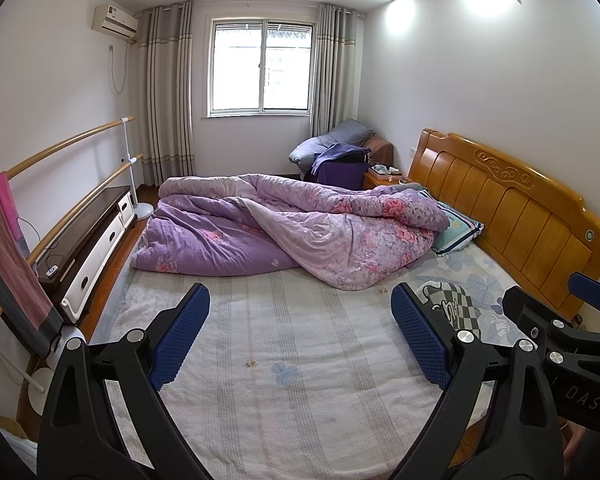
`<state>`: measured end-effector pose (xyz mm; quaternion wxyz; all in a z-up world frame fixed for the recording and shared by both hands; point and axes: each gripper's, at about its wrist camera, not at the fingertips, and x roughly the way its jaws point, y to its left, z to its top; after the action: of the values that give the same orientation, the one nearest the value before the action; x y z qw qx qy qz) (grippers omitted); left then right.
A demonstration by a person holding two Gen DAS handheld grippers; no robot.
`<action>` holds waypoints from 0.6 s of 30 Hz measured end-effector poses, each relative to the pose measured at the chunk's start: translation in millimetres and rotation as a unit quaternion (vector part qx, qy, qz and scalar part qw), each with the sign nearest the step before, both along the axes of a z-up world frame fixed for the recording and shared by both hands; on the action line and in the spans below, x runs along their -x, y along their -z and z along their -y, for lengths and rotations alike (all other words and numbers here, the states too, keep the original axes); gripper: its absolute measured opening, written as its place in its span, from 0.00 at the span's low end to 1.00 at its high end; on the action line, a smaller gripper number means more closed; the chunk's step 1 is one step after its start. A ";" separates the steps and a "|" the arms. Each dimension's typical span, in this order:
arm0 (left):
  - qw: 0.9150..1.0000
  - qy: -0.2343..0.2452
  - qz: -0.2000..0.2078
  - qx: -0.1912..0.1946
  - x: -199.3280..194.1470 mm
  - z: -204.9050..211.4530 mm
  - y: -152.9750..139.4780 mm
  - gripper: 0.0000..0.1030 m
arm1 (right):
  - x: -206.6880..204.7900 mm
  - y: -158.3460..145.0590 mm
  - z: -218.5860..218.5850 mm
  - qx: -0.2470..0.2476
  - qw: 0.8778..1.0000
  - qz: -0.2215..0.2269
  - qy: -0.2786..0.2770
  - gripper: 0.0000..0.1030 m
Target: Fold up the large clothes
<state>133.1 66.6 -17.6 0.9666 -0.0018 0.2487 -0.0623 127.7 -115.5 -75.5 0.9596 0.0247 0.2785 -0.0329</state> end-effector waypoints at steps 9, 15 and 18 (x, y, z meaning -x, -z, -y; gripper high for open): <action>1.000 0.000 0.001 0.000 -0.4 -0.6 -0.5 0.90 | 1.0 0.1 -0.4 0.001 1.000 0.001 0.000 0.93; 1.000 0.002 0.006 0.005 0.9 -2.9 1.6 0.90 | 4.3 1.8 -10.1 0.005 1.000 0.004 -0.001 0.93; 1.000 0.001 0.001 0.007 0.7 -4.1 2.8 0.90 | 3.4 4.1 -16.0 0.007 1.000 0.002 -0.002 0.93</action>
<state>132.4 70.7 -20.3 0.9668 -0.0083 0.2470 -0.0656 124.3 -99.5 -79.6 0.9603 0.0176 0.2763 -0.0333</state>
